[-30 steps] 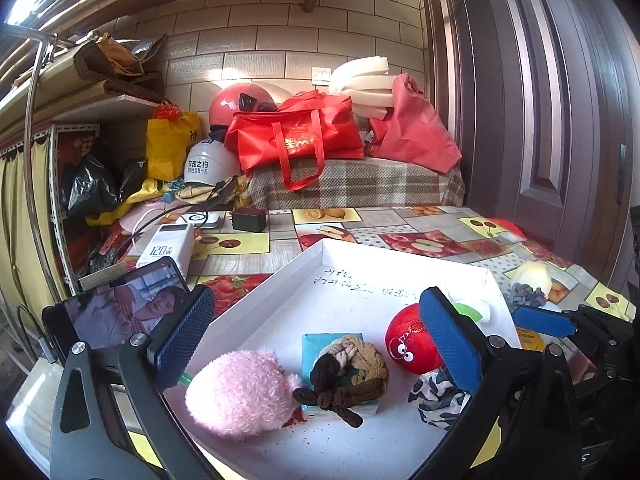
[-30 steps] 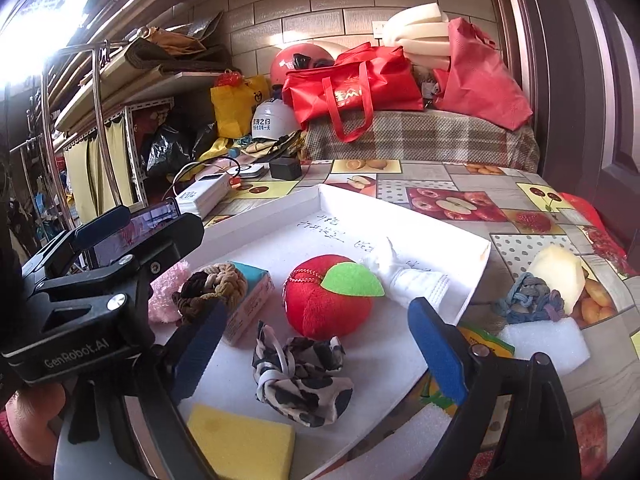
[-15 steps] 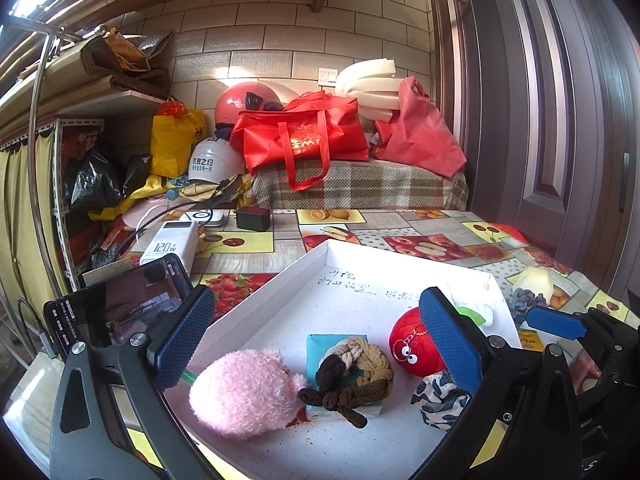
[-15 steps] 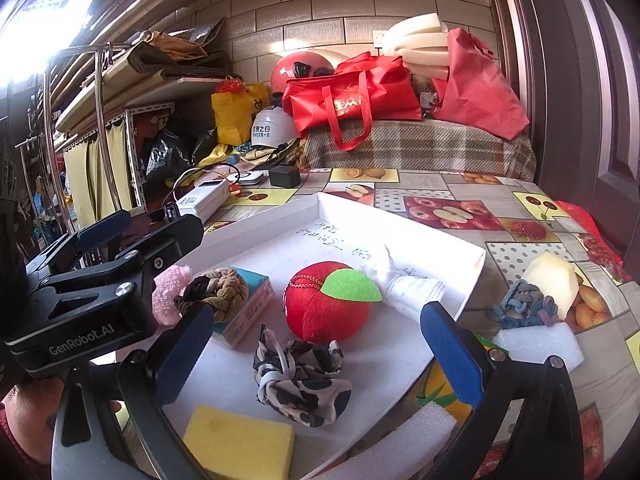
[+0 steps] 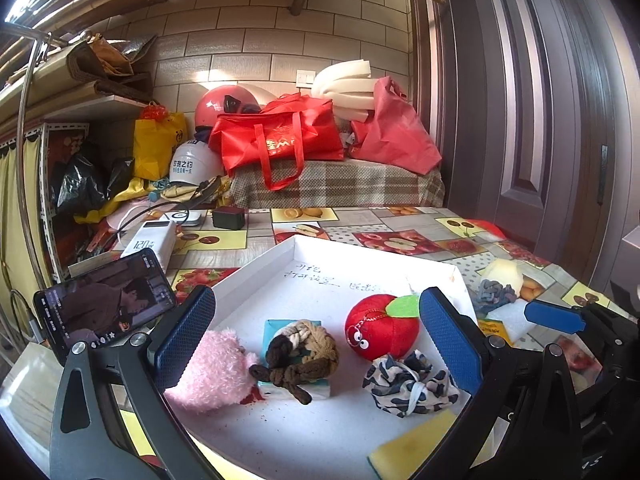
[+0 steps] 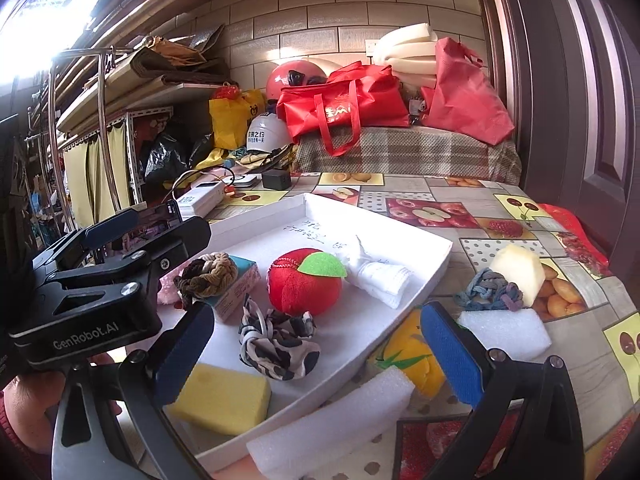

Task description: Organize soft objects

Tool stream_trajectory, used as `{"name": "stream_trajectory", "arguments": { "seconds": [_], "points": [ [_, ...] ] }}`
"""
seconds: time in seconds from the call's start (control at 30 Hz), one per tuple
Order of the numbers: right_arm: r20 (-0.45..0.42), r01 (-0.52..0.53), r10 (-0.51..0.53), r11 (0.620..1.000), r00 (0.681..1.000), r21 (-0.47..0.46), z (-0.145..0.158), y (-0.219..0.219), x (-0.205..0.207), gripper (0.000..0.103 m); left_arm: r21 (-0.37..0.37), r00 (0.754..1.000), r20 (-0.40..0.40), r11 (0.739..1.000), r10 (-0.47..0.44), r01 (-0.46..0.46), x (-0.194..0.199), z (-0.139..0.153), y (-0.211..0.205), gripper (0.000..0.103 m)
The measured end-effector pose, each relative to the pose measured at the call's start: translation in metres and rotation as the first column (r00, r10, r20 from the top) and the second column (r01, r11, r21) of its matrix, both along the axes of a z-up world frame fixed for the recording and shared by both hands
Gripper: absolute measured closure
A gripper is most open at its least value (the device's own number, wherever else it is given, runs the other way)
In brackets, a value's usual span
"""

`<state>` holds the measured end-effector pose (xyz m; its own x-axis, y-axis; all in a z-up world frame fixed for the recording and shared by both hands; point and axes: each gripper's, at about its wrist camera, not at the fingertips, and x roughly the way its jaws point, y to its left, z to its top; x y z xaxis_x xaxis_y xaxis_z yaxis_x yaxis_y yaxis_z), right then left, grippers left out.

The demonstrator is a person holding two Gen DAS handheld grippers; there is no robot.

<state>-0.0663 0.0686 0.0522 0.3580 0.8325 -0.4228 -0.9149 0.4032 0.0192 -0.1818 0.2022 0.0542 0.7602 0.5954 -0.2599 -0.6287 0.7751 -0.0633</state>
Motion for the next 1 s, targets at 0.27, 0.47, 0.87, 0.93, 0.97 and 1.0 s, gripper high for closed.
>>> {"name": "stream_trajectory", "arguments": {
  "seconds": [0.27, 0.47, 0.87, 0.93, 0.97, 1.0],
  "points": [
    [-0.001, 0.177, -0.177, 0.984, 0.984, 0.034, 0.007, -0.081, 0.046, 0.0, -0.006, 0.99, -0.037, 0.991, -0.133, 0.133, 0.016, 0.0, -0.042, 0.0],
    [-0.098, 0.426, -0.436, 0.898, 0.895, -0.104, -0.001, -0.142, 0.124, 0.0, -0.074, 0.968, -0.055, 0.968, -0.245, 0.24, 0.033, -0.001, -0.069, 0.0],
    [-0.158, 0.45, -0.549, 0.792, 0.821, -0.414, -0.042, -0.127, 0.167, 0.0, -0.136, 0.965, -0.156, 0.972, -0.211, 0.19, 0.059, -0.008, -0.08, 0.0],
    [-0.13, 0.452, -0.553, 0.775, 0.823, -0.442, -0.045, -0.123, 0.167, 0.0, -0.134, 0.965, -0.164, 0.973, -0.207, 0.186, 0.06, -0.009, -0.08, 0.0],
    [-0.133, 0.451, -0.552, 0.778, 0.823, -0.438, -0.045, -0.125, 0.166, 0.0, -0.135, 0.965, -0.162, 0.973, -0.208, 0.187, 0.059, -0.009, -0.079, 0.0],
    [-0.146, 0.446, -0.551, 0.782, 0.822, -0.436, -0.045, -0.126, 0.168, 0.0, -0.137, 0.965, -0.161, 0.973, -0.208, 0.187, 0.059, -0.009, -0.079, 0.0]
  ]
}}
